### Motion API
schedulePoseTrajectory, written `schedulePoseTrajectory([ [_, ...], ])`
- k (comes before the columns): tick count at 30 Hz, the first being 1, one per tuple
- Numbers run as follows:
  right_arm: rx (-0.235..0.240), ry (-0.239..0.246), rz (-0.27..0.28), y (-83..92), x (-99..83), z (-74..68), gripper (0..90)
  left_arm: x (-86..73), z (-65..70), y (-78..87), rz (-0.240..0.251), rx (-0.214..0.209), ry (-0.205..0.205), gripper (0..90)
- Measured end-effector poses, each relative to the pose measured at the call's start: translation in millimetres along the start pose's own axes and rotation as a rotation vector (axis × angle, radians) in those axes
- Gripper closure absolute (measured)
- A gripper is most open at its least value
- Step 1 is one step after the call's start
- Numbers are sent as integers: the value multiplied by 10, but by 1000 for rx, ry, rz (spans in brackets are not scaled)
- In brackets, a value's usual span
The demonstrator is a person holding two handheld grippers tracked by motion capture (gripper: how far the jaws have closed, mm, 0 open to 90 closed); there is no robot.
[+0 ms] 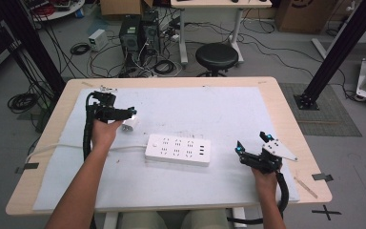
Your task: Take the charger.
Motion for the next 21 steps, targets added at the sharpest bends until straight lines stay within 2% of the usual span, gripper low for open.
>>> schedulePoseTrajectory([
  [3,1,1,-2,0,-1,-1,62,-8,9,-61,-5,-2,-28,164],
  [5,1,-1,-2,-1,0,-3,63,-22,15,-120,-17,-8,-30,164],
  [8,-1,8,0,-1,-1,-3,63,-54,24,-233,-49,-11,-57,164],
  [12,-1,11,1,-3,1,-3,63,-85,6,-322,-70,-12,-57,165],
  [14,-2,13,2,-1,0,-3,63,-129,-16,-416,-118,-2,-65,164],
  [17,-2,15,2,-1,0,-3,63,-170,-29,-500,-147,0,-56,164],
  [21,-1,11,0,-1,-1,-9,63,-195,-29,-556,-164,8,-66,171],
])
Point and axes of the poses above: each handheld gripper's, and its own axes: y roughly backward along the jaws, x roughly out of its top, z roughly to its right, the point moved 2 cm from there along -y, roughly forward along the jaws, and after that the axes turned 1 degree about x, right-handed, at the moved point
